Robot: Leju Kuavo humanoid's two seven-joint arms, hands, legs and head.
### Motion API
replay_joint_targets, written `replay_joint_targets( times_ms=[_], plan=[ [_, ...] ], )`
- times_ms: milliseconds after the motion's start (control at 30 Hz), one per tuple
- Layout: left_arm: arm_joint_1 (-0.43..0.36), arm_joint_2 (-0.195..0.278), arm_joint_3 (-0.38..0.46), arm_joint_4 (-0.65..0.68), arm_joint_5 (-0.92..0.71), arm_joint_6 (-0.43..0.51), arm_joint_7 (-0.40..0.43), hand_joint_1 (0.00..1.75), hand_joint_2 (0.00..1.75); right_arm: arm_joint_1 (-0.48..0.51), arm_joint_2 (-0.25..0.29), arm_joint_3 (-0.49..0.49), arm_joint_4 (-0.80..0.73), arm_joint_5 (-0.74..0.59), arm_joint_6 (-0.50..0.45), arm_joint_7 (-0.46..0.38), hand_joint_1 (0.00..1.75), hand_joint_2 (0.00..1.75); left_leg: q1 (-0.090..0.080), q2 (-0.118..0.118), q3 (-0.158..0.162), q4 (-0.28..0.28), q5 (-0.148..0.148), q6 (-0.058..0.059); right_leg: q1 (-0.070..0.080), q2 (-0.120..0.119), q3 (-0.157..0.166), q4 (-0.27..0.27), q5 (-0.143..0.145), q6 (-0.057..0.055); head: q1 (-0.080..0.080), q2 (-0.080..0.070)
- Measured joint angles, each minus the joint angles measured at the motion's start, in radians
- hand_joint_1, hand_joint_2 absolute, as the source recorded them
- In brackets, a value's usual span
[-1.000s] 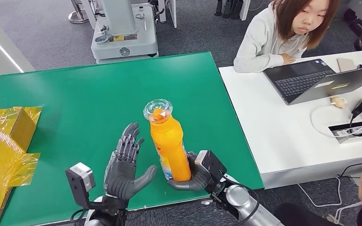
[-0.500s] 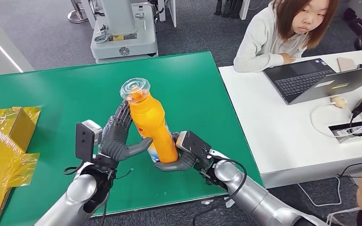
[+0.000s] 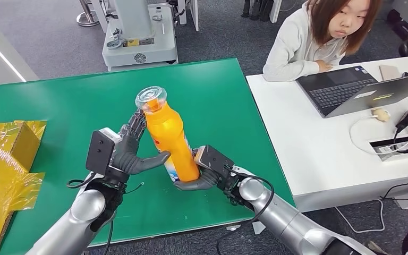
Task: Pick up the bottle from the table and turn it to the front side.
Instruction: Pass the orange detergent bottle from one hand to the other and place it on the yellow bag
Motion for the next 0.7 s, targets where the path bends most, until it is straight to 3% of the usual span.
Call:
replay_joint_targets(
  times_ms=[100, 333, 700],
  plan=[
    [-0.005, 0.016, -0.001, 0.012, 0.03, -0.043, 0.018, 0.0, 1.75, 0.006, -0.007, 0.002, 0.016, 0.001, -0.008, 0.0, 1.75, 1.75, 0.0, 0.0, 0.0, 0.0, 0.0, 0.0, 0.0, 0.0, -0.001, 0.0, 0.0, 0.0, 0.0, 0.0],
    [-0.048, 0.047, 0.0, 0.043, 0.278, -0.263, 0.098, 0.0, 1.75, 0.038, -0.032, 0.007, 0.026, 0.001, -0.036, 0.0, 1.75, 1.75, 0.0, 0.0, -0.001, 0.0, 0.0, 0.0, 0.0, 0.001, -0.001, 0.0, 0.0, 0.0, 0.0, 0.0],
    [-0.08, 0.069, 0.001, 0.043, 0.367, -0.298, 0.119, 0.0, 1.75, 0.077, -0.055, 0.011, 0.024, 0.0, -0.061, -0.001, 1.75, 1.75, 0.0, 0.0, -0.001, 0.0, 0.0, 0.0, 0.0, 0.001, -0.001, 0.0, 0.0, 0.0, 0.0, 0.0]
  ],
)
